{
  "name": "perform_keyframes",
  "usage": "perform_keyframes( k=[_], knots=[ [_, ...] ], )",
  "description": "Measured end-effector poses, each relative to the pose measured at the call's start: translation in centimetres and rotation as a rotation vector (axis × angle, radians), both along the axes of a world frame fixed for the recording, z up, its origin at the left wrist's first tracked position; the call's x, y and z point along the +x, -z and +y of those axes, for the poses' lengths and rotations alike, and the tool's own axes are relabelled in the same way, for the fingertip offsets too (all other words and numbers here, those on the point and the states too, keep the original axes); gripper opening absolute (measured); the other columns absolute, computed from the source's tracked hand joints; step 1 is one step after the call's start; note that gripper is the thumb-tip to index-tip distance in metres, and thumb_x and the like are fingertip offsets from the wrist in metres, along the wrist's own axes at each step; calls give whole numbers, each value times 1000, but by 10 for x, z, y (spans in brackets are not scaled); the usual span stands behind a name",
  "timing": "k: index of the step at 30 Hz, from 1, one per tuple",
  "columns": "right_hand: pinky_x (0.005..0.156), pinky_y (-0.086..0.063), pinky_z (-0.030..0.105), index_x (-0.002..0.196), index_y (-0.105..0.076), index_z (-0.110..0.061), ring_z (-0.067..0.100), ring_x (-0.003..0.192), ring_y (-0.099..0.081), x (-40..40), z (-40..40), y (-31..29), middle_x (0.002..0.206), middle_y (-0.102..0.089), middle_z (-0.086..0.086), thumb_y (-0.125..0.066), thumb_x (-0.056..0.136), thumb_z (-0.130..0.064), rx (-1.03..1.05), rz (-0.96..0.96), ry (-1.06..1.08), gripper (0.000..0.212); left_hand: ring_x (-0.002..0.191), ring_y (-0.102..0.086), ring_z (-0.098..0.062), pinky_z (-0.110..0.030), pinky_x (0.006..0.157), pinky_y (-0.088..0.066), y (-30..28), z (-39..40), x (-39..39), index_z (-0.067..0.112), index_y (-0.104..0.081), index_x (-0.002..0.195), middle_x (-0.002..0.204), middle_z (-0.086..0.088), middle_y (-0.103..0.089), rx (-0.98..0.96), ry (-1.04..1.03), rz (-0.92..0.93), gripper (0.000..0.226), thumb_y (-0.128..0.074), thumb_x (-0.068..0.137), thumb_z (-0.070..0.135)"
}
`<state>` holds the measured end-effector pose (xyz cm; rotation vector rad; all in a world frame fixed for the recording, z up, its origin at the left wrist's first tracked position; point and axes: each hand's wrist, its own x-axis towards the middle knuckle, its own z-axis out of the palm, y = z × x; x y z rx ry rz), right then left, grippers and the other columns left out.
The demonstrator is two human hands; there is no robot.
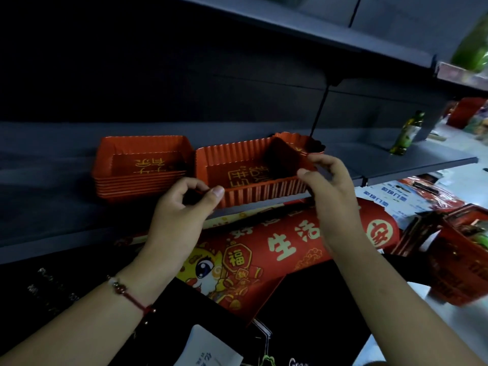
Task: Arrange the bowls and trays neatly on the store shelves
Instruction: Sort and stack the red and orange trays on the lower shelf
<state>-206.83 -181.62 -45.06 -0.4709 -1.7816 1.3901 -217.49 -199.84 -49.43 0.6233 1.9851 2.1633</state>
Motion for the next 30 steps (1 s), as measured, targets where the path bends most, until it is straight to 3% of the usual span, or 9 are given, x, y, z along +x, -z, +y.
perform_keyframes(
  k=[4, 7, 11, 15, 20, 23, 26, 28, 30],
  knots=[
    [96, -50, 39, 102, -63, -21, 24, 111, -62, -19, 2, 6, 114, -66, 6, -66, 83, -17, -395, 114, -61, 20, 90, -71, -14, -45, 91, -54, -4, -7, -6, 30, -63, 75, 87, 10, -74, 75, -8, -16, 13, -75, 80, 32],
    [98, -50, 43, 95, -66, -19, 27, 109, -64, -32, -4, 7, 103, -69, 7, -64, 85, -13, -475, 110, -87, 12, 97, -67, -32, -54, 91, -53, -6, -16, -10, 30, -64, 78, 94, -9, -71, 78, -46, 38, 19, -79, 74, 41],
    [85, -54, 28, 107, -67, -15, 20, 106, -66, -47, -14, 1, 107, -71, 4, -63, 89, -15, -470, 157, -166, 19, 98, -60, -47, -62, 88, -50, -8, -34, -22, 29, -64, 84, 101, -24, -63, 63, -108, 131, 34, -75, 66, 56],
    [92, -49, 29, 111, -67, -24, 13, 105, -66, -72, -39, 3, 109, -72, -1, -61, 90, -22, -352, 74, -275, 21, 94, -66, -32, -53, 90, -53, -6, -60, -42, 37, -61, 86, 97, -3, -68, 16, -167, 191, 26, -72, 73, 56],
    [89, -47, 17, 108, -64, -33, -4, 98, -64, -104, -71, 22, 104, -71, -14, -59, 93, -20, -227, -12, -407, 21, 93, -64, -4, -16, 73, -48, 4, -89, -71, 38, -56, 98, 101, 8, -66, -31, -256, 217, 15, -66, 86, 37],
    [73, -47, 6, 113, -62, -32, -10, 93, -63, -123, -85, 27, 105, -70, -15, -56, 95, -23, -172, -24, -441, 22, 109, -61, -12, -30, 85, -53, 14, -100, -88, 46, -55, 103, 118, 4, -63, -68, -295, 190, 22, -67, 87, 38],
    [66, -44, 2, 97, -65, -36, -16, 84, -62, -141, -93, 29, 88, -71, -24, -56, 95, -26, -144, -14, -392, 14, 123, -53, -22, -51, 95, -49, 16, -107, -101, 56, -50, 111, 134, -3, -56, -153, -314, 195, 30, -63, 84, 53],
    [61, -43, 1, 95, -66, -32, -17, 76, -61, -153, -94, 31, 82, -71, -22, -54, 96, -26, -167, 3, -374, 14, 128, -50, -16, -50, 97, -48, 17, -109, -106, 55, -44, 125, 138, 3, -53, -173, -257, 216, 45, -58, 83, 60],
    [57, -43, 1, 100, -67, -27, -17, 72, -61, -162, -91, 33, 82, -69, -18, -52, 97, -27, -182, 6, -355, 16, 119, -48, 11, -28, 92, -49, 19, -107, -110, 52, -38, 133, 130, 20, -52, -192, -220, 247, 47, -56, 90, 54]
  ],
)
